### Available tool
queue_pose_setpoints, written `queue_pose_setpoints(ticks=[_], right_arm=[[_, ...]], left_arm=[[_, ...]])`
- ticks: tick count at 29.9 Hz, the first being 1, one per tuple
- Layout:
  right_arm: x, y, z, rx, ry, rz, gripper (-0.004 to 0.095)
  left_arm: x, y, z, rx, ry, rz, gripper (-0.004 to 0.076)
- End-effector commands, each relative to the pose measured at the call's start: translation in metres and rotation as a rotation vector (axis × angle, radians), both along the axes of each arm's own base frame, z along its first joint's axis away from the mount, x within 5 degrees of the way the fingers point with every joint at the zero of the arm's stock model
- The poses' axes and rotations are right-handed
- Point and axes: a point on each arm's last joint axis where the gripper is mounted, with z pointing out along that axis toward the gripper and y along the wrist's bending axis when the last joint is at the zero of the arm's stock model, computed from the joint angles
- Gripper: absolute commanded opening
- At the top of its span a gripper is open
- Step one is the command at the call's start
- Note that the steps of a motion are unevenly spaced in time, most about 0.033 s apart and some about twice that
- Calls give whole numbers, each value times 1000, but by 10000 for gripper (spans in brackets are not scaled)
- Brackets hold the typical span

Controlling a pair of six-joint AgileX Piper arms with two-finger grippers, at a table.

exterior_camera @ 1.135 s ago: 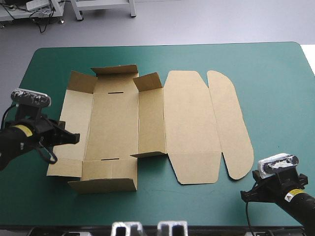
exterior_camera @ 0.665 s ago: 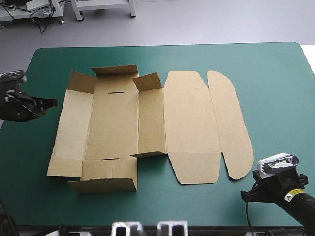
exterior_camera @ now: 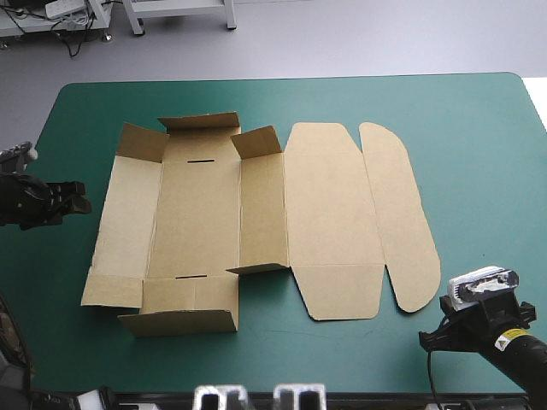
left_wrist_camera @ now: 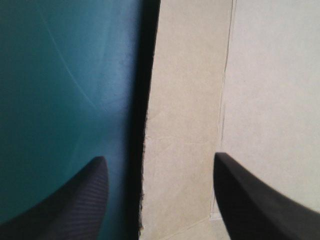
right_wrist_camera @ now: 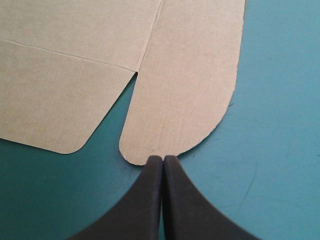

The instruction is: Fold the box

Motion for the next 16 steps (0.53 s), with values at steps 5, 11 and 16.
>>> queue_pose_setpoints(ticks=[5,11,16], right_arm=[[4,0,11,15,-70,-6,-15],[4,0,11,15,-70,-6,-15],[4,0,11,24,-67,-14,-15]], left_arm=[[9,-11,-42,-97,111,-41,464],[9,-15,-76,-187,182,-80,446],[14,-23,-76,-286,111,-102,446]])
